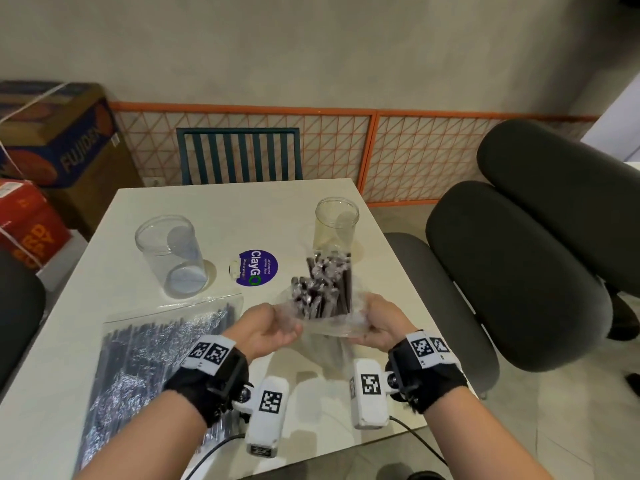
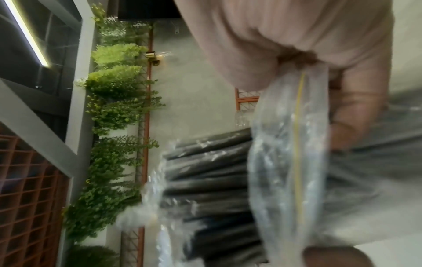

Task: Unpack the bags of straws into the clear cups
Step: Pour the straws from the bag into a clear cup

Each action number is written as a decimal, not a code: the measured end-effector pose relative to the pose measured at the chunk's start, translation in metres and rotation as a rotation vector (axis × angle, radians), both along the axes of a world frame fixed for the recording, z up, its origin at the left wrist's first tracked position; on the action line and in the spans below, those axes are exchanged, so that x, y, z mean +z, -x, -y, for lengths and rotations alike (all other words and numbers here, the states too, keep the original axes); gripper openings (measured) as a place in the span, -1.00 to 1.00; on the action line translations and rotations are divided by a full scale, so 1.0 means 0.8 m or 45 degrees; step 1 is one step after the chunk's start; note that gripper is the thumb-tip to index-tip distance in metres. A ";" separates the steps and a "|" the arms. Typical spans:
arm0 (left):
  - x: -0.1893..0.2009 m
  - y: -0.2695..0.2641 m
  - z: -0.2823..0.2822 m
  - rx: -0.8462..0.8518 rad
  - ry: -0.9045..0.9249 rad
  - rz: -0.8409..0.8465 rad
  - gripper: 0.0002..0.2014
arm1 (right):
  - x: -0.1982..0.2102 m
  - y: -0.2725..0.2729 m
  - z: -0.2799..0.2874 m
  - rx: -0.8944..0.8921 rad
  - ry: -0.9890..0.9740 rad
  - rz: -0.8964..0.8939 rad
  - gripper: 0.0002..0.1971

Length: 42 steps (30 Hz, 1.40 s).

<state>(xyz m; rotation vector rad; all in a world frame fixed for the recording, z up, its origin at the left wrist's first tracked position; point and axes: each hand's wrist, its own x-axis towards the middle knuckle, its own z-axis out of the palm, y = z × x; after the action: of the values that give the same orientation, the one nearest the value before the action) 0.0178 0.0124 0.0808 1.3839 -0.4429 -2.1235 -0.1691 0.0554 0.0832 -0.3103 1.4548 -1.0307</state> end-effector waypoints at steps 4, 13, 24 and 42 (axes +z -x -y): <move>0.009 0.004 0.002 -0.206 0.058 -0.063 -0.70 | 0.005 -0.007 -0.005 0.205 0.137 0.164 -0.58; -0.004 0.022 -0.003 -0.339 0.303 0.148 -0.71 | -0.026 -0.005 -0.015 0.137 0.066 -0.502 -0.64; 0.026 0.016 0.024 -0.368 0.303 0.105 -0.56 | 0.046 0.003 -0.007 0.183 0.374 -0.284 -0.57; 0.147 0.012 0.107 -0.719 1.102 -0.201 -0.55 | 0.169 -0.003 0.089 0.764 0.881 -0.601 -0.22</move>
<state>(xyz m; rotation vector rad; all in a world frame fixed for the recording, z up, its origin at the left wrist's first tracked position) 0.0078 -0.0735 0.1982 0.6164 -1.5984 -1.9892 -0.1668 -0.0156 0.2185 -1.4750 1.2272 -0.9547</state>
